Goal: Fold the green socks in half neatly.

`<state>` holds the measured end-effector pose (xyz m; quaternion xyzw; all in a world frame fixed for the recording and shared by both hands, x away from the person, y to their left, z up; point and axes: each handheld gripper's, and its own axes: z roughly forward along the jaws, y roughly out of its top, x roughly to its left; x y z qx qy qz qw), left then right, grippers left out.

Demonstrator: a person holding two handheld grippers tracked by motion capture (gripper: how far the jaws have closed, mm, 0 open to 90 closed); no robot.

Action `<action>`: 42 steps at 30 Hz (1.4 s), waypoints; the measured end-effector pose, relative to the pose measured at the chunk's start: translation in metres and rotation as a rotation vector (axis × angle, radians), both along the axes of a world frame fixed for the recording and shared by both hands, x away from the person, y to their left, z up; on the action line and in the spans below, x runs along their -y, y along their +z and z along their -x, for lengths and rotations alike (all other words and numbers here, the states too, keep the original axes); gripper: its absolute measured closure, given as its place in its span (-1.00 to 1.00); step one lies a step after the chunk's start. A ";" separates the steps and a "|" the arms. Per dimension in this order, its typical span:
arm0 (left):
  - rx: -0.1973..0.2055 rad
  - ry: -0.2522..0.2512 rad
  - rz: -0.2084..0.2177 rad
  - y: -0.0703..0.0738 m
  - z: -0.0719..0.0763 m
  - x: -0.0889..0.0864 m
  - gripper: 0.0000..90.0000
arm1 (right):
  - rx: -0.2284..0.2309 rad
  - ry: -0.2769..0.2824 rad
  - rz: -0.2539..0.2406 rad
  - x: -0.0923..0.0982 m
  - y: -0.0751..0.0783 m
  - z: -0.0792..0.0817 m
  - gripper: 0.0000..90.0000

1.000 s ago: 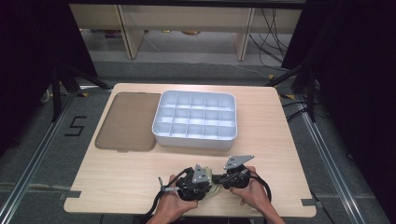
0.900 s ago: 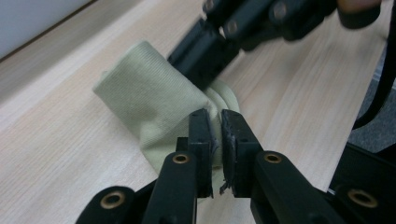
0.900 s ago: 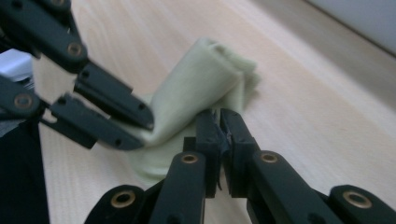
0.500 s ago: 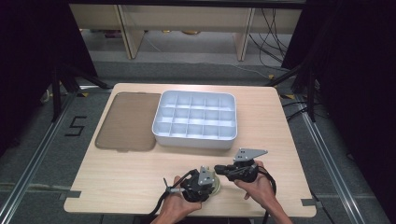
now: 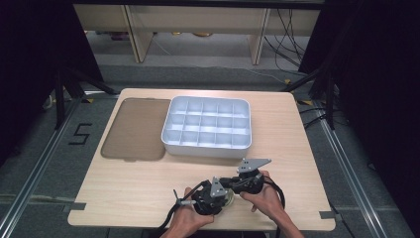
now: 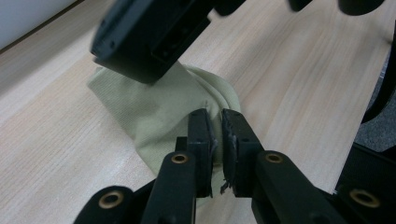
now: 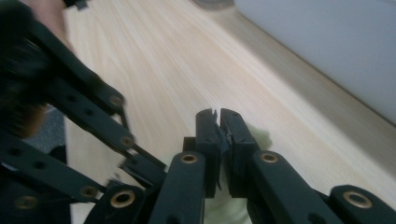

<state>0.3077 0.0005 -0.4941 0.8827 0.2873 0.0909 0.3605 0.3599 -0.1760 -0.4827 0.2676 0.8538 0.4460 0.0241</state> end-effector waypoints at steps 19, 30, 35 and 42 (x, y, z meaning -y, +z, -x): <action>-0.079 0.002 0.226 0.026 -0.008 -0.022 0.56 | -0.028 -0.008 0.070 0.003 -0.017 -0.008 0.92; -0.083 -0.036 0.071 0.004 -0.004 -0.011 0.80 | -0.036 -0.018 0.075 0.004 -0.017 -0.007 0.92; -0.078 -0.031 0.055 -0.003 -0.005 -0.010 0.85 | -0.029 -0.014 0.079 0.004 -0.016 -0.006 0.92; -0.068 -0.035 0.045 -0.003 -0.003 -0.008 0.85 | -0.029 -0.023 0.077 0.003 -0.015 -0.005 0.89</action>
